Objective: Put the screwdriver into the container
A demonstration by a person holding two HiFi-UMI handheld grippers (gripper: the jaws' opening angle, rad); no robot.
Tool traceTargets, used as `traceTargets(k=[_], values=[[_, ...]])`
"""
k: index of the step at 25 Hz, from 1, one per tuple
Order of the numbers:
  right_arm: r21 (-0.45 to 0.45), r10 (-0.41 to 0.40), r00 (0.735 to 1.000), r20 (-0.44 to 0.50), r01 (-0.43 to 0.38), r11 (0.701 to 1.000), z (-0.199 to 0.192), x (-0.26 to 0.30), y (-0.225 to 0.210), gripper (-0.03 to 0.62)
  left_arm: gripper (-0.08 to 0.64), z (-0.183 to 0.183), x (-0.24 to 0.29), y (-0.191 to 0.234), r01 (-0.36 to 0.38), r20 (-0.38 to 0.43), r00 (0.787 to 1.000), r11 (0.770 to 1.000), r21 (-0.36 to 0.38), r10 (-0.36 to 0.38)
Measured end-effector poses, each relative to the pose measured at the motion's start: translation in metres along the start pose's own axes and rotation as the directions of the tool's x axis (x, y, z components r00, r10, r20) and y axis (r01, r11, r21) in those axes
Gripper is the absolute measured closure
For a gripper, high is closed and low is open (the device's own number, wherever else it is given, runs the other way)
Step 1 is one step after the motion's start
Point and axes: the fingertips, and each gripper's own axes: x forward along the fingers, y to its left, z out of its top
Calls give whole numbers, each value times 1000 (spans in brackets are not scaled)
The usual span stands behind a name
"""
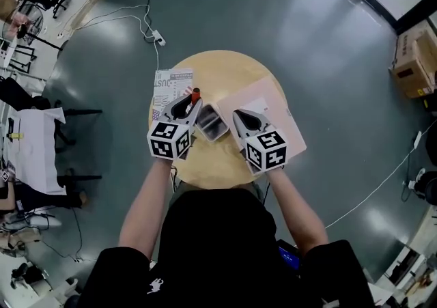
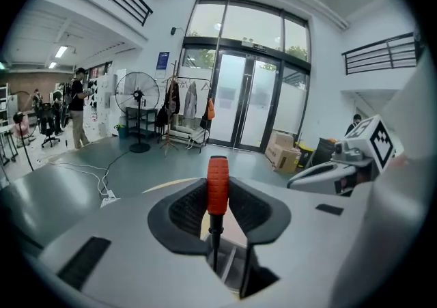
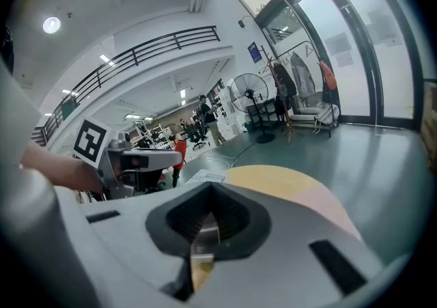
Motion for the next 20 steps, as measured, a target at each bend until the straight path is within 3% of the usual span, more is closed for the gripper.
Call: traceTargets(k=[6, 20], values=[[19, -8, 1000, -14, 8, 1000, -9, 6, -7, 591, 462, -11, 16, 10, -9, 0, 1000, 998, -63, 9], [51, -17, 999, -47, 19, 998, -21, 15, -16, 591, 460, -55, 55, 5, -1, -96, 995, 1000, -25, -1]])
